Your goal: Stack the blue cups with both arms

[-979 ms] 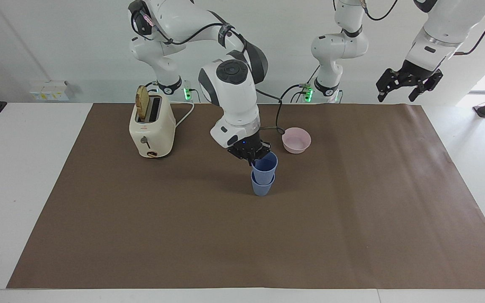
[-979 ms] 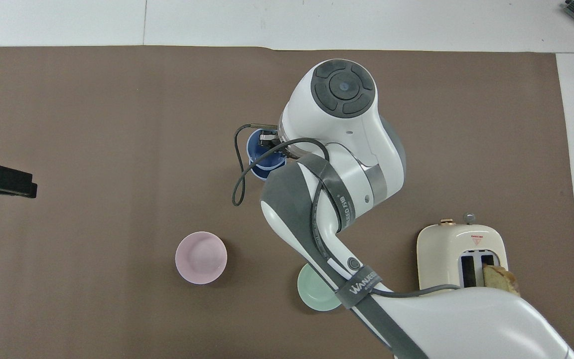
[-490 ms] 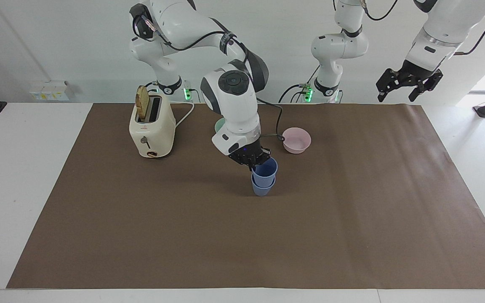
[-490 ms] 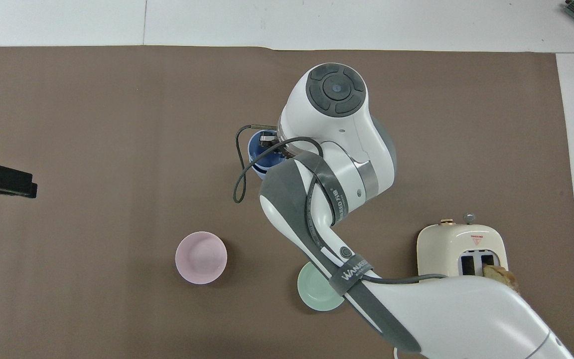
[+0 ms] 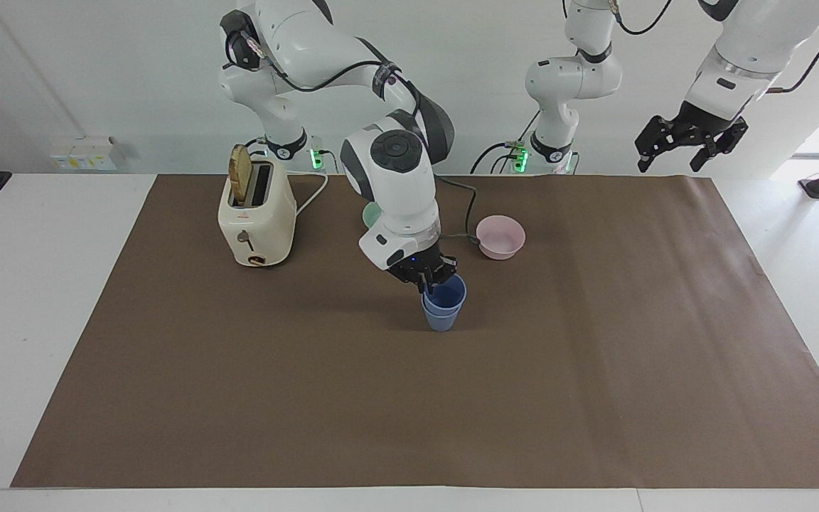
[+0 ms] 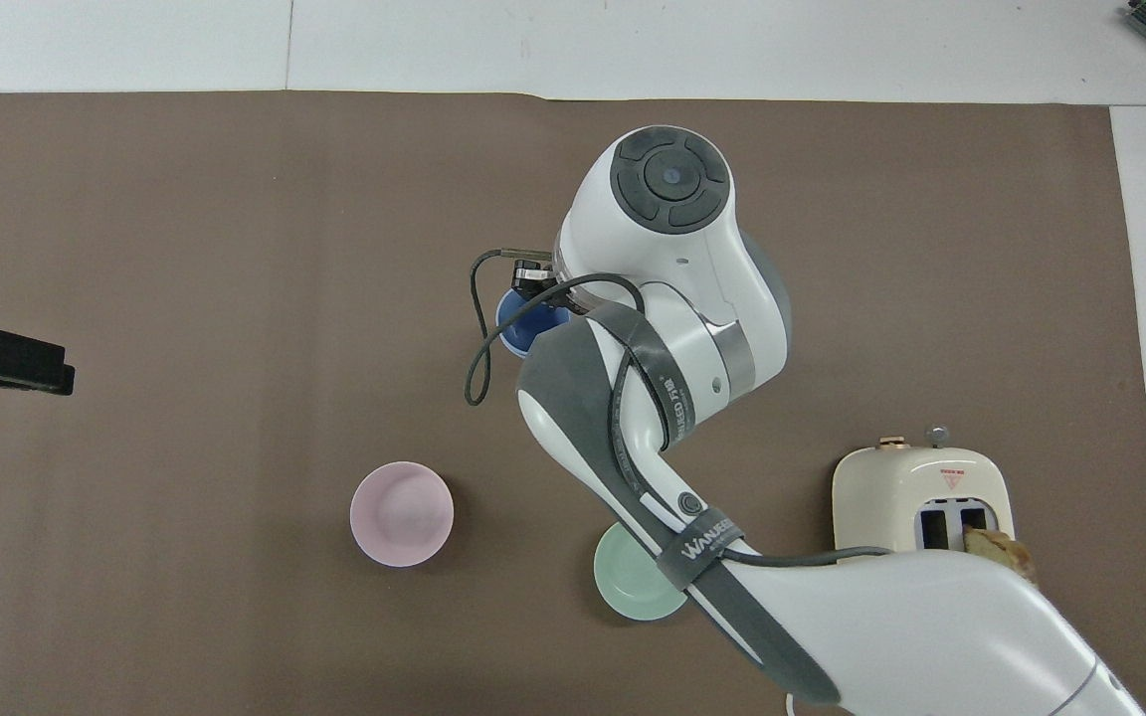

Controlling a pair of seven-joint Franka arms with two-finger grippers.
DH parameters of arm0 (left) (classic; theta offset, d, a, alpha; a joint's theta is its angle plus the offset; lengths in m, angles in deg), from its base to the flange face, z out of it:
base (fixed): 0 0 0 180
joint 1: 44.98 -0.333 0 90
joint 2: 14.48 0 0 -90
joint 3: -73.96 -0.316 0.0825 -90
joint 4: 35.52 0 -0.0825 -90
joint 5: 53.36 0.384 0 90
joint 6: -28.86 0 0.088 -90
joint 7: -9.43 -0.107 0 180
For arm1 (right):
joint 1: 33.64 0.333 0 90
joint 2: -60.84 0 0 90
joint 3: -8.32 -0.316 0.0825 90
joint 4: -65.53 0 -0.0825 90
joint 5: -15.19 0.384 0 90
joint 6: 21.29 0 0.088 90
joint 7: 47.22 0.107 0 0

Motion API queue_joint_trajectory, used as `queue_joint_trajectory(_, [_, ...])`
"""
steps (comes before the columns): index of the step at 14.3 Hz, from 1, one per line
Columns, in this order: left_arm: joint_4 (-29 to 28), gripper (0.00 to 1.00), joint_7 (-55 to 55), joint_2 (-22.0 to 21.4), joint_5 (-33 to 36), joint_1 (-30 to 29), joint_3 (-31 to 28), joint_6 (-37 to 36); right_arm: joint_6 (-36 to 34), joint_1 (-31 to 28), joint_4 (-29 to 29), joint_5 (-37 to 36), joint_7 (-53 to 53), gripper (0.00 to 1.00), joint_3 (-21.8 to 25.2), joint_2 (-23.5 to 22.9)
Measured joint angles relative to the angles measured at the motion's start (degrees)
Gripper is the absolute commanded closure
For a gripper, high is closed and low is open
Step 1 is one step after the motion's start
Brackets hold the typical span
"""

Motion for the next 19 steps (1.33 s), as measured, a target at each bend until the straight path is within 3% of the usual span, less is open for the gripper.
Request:
queue_joint_trajectory(1, [0.0, 0.0, 0.0, 0.0, 0.0, 0.0, 0.0, 0.0, 0.0, 0.0, 0.0, 0.0, 0.0, 0.01, 0.0, 0.0])
queue_joint_trajectory(9, [0.0, 0.0, 0.0, 0.0, 0.0, 0.0, 0.0, 0.0, -1.6, -2.4, -0.4, -1.5, -3.1, 0.0, 0.7, 0.6])
queue_joint_trajectory(14, [0.0, 0.0, 0.0, 0.0, 0.0, 0.0, 0.0, 0.0, -9.0, -7.8, -1.0, -3.2, -13.5, 0.0, 1.3, 5.6])
queue_joint_trajectory(19, [0.0, 0.0, 0.0, 0.0, 0.0, 0.0, 0.0, 0.0, -11.9, -12.2, -1.1, -3.2, -18.1, 0.0, 1.4, 9.6])
